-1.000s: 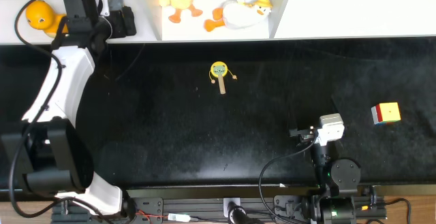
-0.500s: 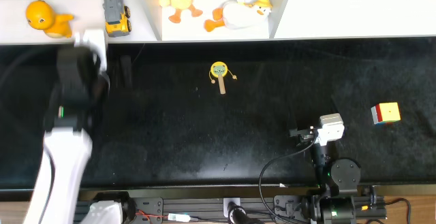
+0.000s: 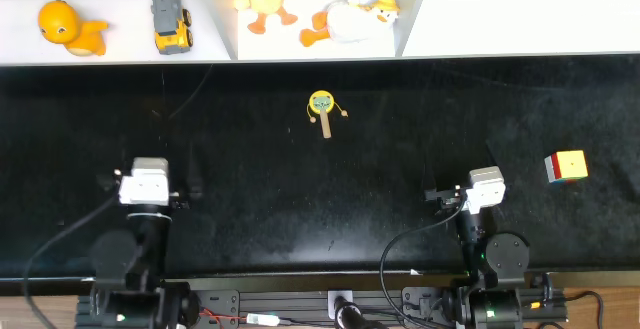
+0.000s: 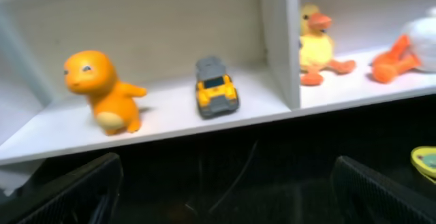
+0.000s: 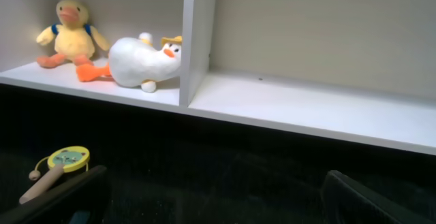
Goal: Store Toys
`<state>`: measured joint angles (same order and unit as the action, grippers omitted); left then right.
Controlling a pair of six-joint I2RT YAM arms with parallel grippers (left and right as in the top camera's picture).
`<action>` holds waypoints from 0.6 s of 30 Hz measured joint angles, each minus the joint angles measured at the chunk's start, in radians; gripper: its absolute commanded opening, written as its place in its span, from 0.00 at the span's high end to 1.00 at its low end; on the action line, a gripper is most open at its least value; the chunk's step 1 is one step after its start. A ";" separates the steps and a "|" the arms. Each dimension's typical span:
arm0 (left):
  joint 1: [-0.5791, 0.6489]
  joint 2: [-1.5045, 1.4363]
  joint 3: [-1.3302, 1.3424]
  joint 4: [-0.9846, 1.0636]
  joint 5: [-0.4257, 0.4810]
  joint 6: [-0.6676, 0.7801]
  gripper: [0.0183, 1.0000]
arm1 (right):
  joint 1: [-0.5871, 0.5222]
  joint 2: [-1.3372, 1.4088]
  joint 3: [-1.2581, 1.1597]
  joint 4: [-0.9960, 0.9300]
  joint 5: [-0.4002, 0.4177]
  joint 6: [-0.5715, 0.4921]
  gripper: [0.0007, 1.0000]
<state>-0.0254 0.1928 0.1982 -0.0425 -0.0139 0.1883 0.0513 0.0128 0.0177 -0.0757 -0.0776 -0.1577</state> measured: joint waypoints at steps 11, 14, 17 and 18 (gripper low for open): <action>-0.002 -0.173 -0.188 0.007 0.082 -0.015 0.00 | 0.000 0.000 0.000 0.000 0.000 0.000 0.00; -0.008 -0.175 -0.189 -0.032 0.086 -0.024 0.00 | 0.000 0.000 0.000 0.000 0.000 0.000 0.00; -0.008 -0.177 -0.189 -0.032 0.085 -0.025 0.00 | 0.000 0.000 0.000 0.000 -0.001 0.000 0.00; -0.008 -0.177 -0.189 -0.032 0.085 -0.025 0.00 | 0.000 0.000 0.000 0.000 0.000 0.000 0.00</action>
